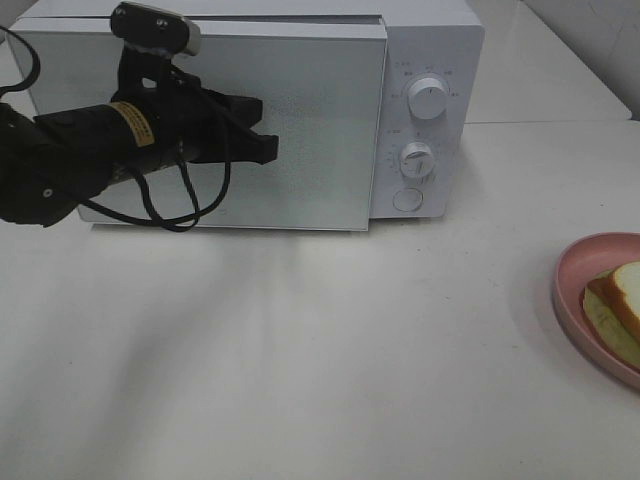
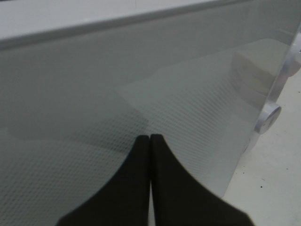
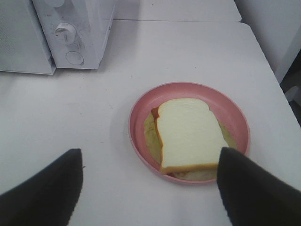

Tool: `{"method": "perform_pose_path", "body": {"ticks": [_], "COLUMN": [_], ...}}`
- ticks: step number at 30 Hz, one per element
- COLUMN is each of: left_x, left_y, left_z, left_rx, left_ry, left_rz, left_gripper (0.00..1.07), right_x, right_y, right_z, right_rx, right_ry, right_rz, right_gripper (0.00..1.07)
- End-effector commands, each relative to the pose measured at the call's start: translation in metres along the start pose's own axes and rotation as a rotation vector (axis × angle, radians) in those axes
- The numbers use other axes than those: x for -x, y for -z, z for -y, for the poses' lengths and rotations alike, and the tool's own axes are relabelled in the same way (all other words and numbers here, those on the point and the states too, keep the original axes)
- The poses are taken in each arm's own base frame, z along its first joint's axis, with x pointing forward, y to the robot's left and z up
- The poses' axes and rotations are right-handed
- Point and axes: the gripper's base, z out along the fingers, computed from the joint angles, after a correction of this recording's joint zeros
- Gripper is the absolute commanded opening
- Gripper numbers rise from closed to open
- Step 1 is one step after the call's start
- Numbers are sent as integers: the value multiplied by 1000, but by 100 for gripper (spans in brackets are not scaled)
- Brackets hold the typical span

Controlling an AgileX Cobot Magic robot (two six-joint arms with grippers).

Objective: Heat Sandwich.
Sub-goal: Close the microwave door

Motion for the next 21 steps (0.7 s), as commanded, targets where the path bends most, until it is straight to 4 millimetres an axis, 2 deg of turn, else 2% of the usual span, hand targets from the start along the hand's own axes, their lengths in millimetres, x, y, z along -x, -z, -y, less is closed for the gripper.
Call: {"method": "perform_pose_path", "body": {"ticks": [1,12,21], "left_x": [10,28,36], "left_y": [-11,-44,-64], "left_z": [7,32,31], "left_rx": [-8,-54,-39], "left_ry": [-7,-32,-32], "left_rz": [26,41,26], "left_gripper": [0,0,0], "right_x": [-2,-2,-2], "right_y": [3,3,3], "right_z": [0,0,0], "right_rx": [-4,-4,-4], "right_ry": [6,6,6], "right_rz": [35,35,35], "right_gripper": [76,76,76]}}
